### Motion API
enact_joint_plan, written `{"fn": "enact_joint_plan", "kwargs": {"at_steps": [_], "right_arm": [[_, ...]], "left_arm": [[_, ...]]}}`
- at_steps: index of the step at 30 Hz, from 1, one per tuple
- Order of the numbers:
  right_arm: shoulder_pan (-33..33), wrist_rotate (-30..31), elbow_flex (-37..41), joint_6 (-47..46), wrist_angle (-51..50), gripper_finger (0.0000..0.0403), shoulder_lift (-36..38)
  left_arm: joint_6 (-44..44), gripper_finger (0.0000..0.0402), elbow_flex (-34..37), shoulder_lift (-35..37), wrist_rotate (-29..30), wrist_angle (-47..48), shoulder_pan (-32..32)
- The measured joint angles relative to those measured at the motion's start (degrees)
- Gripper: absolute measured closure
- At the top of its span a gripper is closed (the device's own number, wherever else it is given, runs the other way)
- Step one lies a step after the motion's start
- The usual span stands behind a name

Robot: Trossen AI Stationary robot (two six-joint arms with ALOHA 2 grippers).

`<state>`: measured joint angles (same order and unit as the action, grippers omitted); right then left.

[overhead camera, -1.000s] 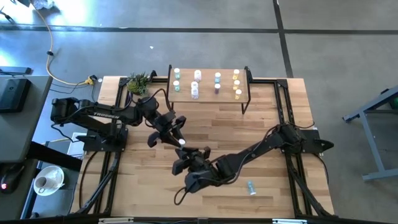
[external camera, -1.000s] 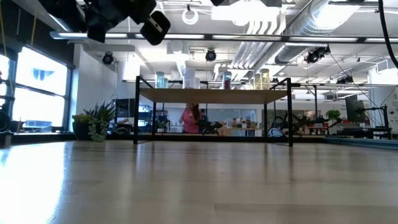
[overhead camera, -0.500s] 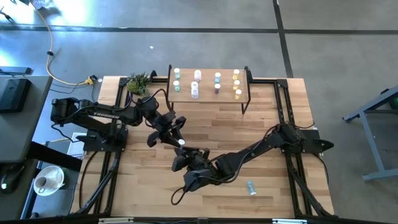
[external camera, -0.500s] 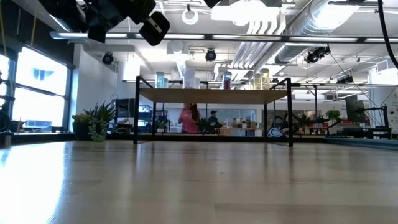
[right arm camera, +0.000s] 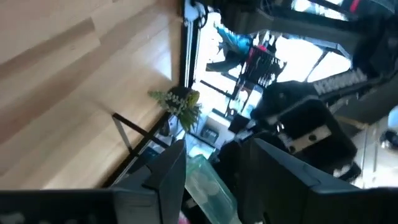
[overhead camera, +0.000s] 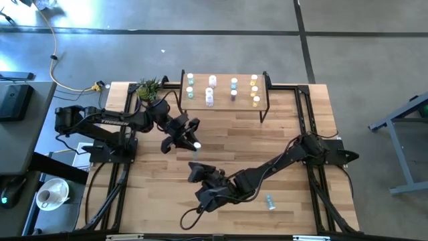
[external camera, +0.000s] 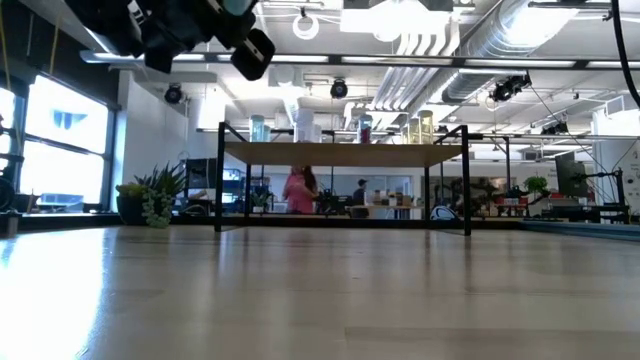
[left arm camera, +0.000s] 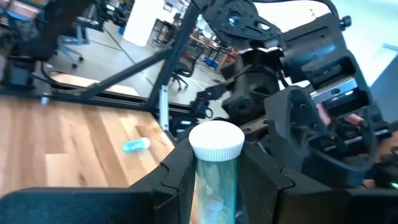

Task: Pick and place medicine bottles onto shelf by color
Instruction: Put the green pill bottle on the shelf aligned with the other green pill bottle

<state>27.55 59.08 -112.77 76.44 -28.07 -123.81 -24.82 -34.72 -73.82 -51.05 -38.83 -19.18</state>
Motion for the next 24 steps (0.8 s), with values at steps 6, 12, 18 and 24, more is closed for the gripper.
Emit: {"fn": "enact_joint_plan", "kwargs": {"at_steps": [6,12,18,24], "right_arm": [[-0.1,0.9,0.0,-9.3,-1.4,0.0233,0.0],[-0.5,4.3,0.0,-21.1,-4.5,0.0233,0.0],[-1.8,13.2,0.0,-29.4,-7.3,0.0233,0.0],[-3.6,20.0,0.0,-31.2,-8.2,0.0233,0.1]], "left_arm": [[2.3,0.0308,0.0,0.0,0.8,0.1,-1.9],[5.8,0.0308,0.0,0.0,0.9,1.2,-4.3],[11.7,0.0308,0.0,0.0,3.9,5.8,-7.3],[17.5,0.0308,0.0,0.0,9.8,10.1,-7.7]]}}
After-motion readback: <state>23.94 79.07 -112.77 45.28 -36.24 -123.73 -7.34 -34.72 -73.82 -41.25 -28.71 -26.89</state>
